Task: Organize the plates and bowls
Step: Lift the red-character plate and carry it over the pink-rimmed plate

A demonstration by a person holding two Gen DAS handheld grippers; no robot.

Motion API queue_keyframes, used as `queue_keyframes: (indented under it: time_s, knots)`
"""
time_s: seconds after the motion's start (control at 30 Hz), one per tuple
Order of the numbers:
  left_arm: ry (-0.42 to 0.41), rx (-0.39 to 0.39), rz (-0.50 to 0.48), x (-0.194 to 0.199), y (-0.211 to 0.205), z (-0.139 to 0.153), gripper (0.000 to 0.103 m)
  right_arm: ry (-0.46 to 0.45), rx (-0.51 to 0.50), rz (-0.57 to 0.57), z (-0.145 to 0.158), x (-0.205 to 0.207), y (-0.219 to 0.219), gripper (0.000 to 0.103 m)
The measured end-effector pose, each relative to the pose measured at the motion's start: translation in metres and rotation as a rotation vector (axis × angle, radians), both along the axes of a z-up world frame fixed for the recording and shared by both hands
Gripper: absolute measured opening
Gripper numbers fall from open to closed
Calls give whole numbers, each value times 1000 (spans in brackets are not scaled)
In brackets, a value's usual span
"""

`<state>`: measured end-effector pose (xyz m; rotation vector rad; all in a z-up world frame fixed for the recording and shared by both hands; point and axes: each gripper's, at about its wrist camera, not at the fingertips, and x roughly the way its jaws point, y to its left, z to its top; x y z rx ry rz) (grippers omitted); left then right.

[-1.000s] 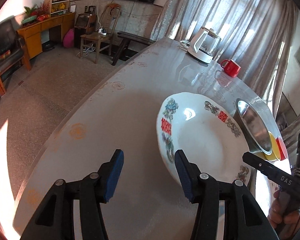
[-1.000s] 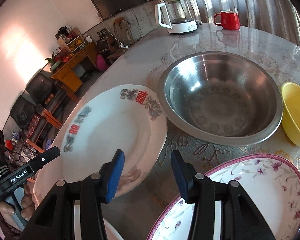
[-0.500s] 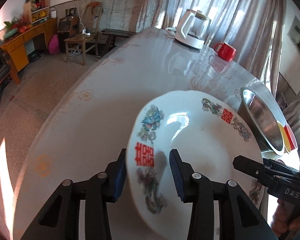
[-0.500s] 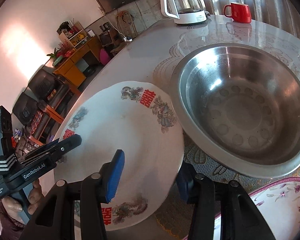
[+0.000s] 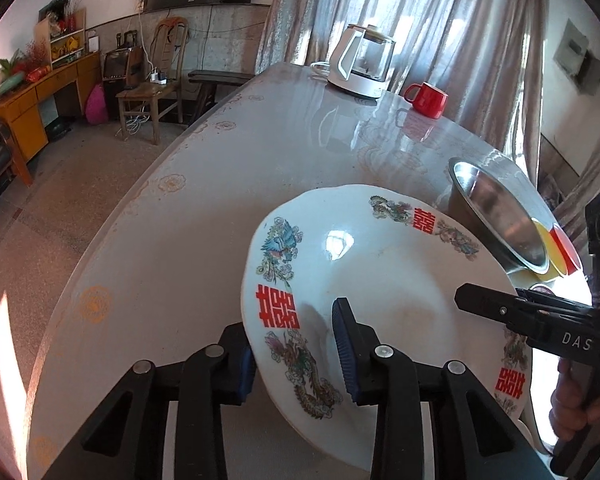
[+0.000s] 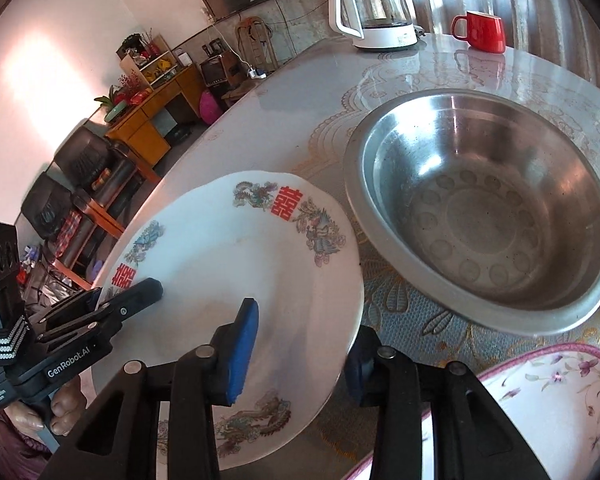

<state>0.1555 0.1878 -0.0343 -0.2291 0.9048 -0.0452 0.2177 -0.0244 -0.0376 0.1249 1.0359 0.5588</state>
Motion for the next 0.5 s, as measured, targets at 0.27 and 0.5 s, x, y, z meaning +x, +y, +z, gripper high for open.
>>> queue_keyframes:
  time_s: [0.27,0.5]
  knots:
    - [8,-5,43,7,4,-8,34,-21,-51,15,-3,-2,13,39]
    - [-107,26,-2,-21,-4,15,34,-53,-49,28,3,-13,11,33]
